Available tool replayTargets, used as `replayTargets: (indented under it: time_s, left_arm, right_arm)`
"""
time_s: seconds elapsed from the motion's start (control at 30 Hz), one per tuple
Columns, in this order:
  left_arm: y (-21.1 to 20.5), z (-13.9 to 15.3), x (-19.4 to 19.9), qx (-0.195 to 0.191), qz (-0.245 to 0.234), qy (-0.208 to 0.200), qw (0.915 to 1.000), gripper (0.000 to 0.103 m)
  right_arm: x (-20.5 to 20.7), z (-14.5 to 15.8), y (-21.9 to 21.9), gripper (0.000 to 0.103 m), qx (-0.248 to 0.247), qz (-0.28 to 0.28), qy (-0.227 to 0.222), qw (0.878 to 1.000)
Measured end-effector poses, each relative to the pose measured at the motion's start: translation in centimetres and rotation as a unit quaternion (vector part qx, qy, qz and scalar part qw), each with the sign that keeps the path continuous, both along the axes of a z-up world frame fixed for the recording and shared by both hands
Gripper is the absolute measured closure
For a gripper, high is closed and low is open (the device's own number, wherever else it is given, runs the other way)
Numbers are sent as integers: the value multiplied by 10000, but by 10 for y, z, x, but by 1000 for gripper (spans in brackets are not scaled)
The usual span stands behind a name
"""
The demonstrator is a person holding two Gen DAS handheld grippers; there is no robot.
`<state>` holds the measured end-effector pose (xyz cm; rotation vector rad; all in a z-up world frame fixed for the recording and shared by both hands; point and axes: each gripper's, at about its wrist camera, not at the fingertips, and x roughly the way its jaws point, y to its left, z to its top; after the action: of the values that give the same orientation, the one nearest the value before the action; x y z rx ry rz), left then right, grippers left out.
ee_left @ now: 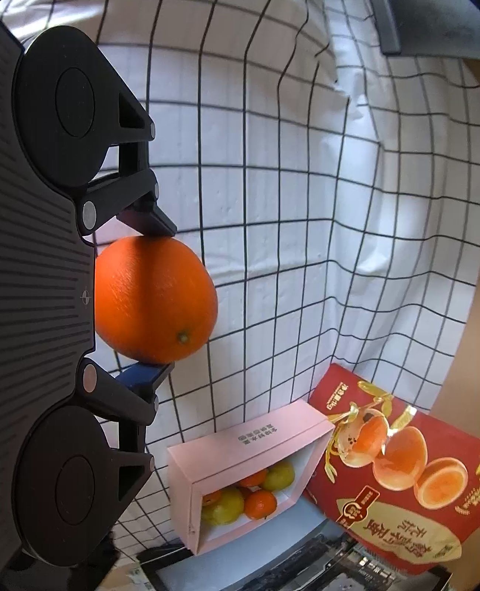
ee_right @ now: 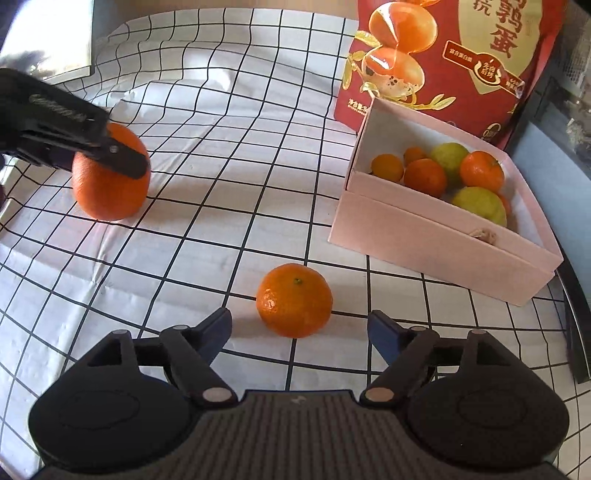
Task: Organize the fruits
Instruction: 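Hold the large orange in the left tool while the right tool moves over a mandarin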
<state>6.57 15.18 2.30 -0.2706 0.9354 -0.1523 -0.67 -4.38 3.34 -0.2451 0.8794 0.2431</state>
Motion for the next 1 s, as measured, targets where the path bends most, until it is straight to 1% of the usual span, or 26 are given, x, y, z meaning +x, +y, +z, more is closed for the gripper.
replayTargets:
  time_s: [0.13,0.23,0.3,0.4,0.47,0.53,0.63,0.73,0.83,1.0]
  left_arm:
    - [-1,-4,13,-32,-120,146,9998,25]
    - [-2,-5,16,4,-161,105,9998,25]
    - [-2,-6,16,-10,-111,67,9999,25]
    - [-1,-7,14,-71,69,115,9999,25]
    - [-3,-5,14,13,80,150,9999,25]
    - [-9,-5,13,189,7,212,9996,25]
    - [-16,-8,11,453,-76,410,9981,27]
    - [-16,-11,5,466,-61,402,9981,27]
    - [-14,-11,1,401,25,385,9985,27]
    - [-16,-10,-4,449,38,376,9983,28]
  right_arm:
    - [-2,-2,-6,15,147,-113,1,9998]
    - [-3,-4,-11,12,273,-197,45,9994]
    - [-4,-6,-14,10,350,-248,73,9991]
    - [-3,-8,-19,5,502,-366,148,9980]
    - [-2,-10,-22,3,552,-420,172,9974]
    - [-3,-10,-22,3,550,-431,165,9974]
    - [-2,-11,-22,1,557,-424,184,9974]
    - [-2,-11,-23,0,571,-420,188,9973]
    - [-2,-12,-23,0,580,-431,170,9972]
    - [-4,-11,-22,0,577,-525,148,9968]
